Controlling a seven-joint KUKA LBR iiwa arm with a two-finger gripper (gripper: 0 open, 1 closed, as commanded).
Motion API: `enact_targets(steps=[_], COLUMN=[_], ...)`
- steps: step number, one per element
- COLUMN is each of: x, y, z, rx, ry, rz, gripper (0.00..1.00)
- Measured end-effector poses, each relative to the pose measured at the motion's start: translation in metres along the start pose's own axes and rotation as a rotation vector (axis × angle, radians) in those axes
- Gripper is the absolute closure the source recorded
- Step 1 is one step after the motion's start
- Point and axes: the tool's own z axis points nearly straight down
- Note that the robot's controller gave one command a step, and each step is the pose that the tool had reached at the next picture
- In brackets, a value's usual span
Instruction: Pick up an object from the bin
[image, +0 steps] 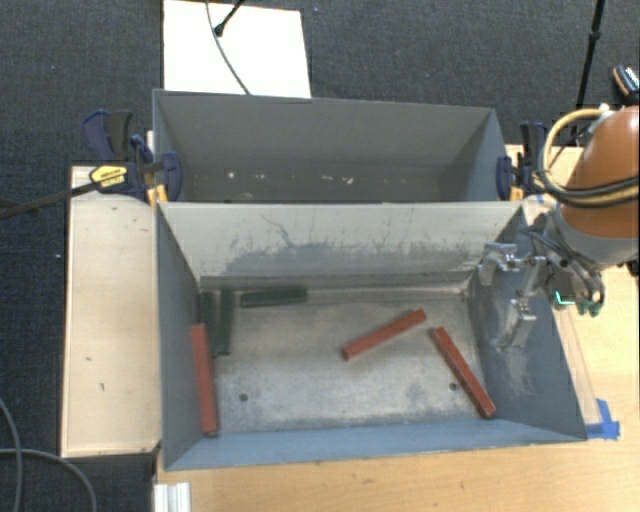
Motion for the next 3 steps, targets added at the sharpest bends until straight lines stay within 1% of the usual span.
enact_targets(steps=[1,2,3], x=[0.036,0.036,0.06], y=[-0.025,-0.024,-0.025], z=[0.156,0.156,0.153], rx=[-0.001,0.0,-0.001], ry=[0.001,-0.004,-0.003], rz=[0.237,0.229,0.41], gripper=[0.0,0.0,0.0])
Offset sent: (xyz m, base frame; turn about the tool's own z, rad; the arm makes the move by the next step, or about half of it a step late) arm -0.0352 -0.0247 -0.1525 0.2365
